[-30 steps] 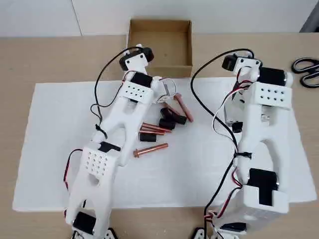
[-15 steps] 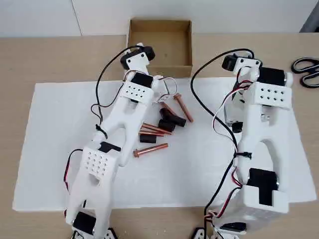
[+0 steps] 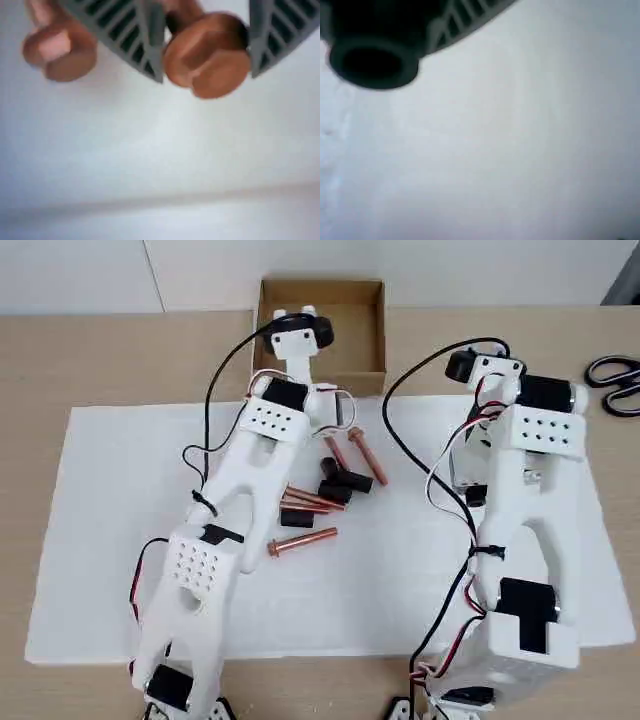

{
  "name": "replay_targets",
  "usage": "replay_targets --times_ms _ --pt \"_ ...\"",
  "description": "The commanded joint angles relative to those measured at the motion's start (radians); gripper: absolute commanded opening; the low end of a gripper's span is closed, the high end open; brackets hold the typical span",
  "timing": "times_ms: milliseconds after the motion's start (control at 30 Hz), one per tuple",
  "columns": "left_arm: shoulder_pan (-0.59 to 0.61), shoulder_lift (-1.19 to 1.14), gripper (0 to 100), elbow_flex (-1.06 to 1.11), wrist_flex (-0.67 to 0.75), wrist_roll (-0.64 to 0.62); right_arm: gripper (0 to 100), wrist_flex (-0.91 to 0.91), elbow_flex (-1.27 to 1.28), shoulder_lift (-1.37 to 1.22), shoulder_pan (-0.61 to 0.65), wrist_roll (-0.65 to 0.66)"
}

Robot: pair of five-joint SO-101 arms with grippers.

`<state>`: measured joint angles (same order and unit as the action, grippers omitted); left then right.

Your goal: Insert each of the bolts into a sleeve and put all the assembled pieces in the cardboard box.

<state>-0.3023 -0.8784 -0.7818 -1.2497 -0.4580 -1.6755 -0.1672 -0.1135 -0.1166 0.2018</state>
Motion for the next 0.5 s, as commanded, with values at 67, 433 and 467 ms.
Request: replay_targets --times_ms 67,433,467 --pt "0.032 0.020 1 -0.051 -0.069 0.227 0.4 0.005 0.000 0.054 -0.010 0.003" --pt "0.084 0.012 1 -0.051 -0.064 0.374 0.4 0.010 0.000 0.054 -0.008 0.002" --pt "0.083 0.012 1 -0.051 -0.064 0.374 0.4 0.010 0.000 0.054 -0.007 0.002"
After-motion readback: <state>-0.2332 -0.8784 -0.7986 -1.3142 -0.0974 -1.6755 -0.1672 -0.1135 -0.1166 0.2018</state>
